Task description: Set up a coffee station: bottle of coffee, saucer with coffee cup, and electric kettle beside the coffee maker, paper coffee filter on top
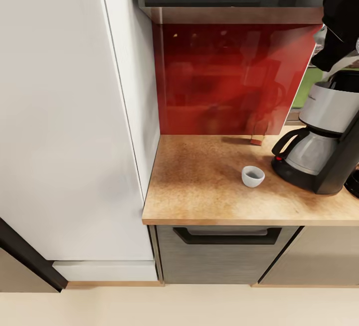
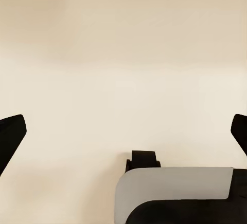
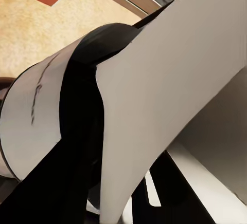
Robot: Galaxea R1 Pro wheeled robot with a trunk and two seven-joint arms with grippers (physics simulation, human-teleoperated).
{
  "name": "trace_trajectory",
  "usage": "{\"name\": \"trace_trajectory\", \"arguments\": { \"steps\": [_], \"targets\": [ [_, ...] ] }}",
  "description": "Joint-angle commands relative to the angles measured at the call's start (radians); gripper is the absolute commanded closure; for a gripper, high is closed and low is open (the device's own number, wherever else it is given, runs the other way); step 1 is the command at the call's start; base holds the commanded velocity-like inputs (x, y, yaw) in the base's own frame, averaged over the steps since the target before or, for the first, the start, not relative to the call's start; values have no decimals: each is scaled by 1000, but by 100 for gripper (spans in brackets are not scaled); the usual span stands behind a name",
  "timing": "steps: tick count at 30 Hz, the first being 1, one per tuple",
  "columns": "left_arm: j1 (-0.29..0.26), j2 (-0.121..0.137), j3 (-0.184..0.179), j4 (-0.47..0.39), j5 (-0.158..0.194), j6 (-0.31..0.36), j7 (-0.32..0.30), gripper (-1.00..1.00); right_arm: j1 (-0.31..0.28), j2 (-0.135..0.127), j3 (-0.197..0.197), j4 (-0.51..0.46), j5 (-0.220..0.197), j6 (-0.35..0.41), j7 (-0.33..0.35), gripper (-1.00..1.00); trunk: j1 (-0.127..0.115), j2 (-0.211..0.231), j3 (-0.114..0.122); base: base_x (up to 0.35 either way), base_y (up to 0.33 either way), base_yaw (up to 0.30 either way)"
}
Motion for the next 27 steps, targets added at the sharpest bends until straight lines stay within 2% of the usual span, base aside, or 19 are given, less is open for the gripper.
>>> {"name": "trace_trajectory", "arguments": {
  "steps": [1,7,27],
  "targets": [
    [0,0,0,-2,2,-1,0,-100,-1,2,-1,0,7,2,-4,100,0,0,-1,0,0,0],
    [0,0,0,-2,2,-1,0,-100,-1,10,-2,0,7,2,-35,100,0,0,-1,0,0,0],
    [0,0,0,-2,2,-1,0,-100,1,11,-3,1,7,2,-40,100,0,0,-1,0,0,0]
  ]
}}
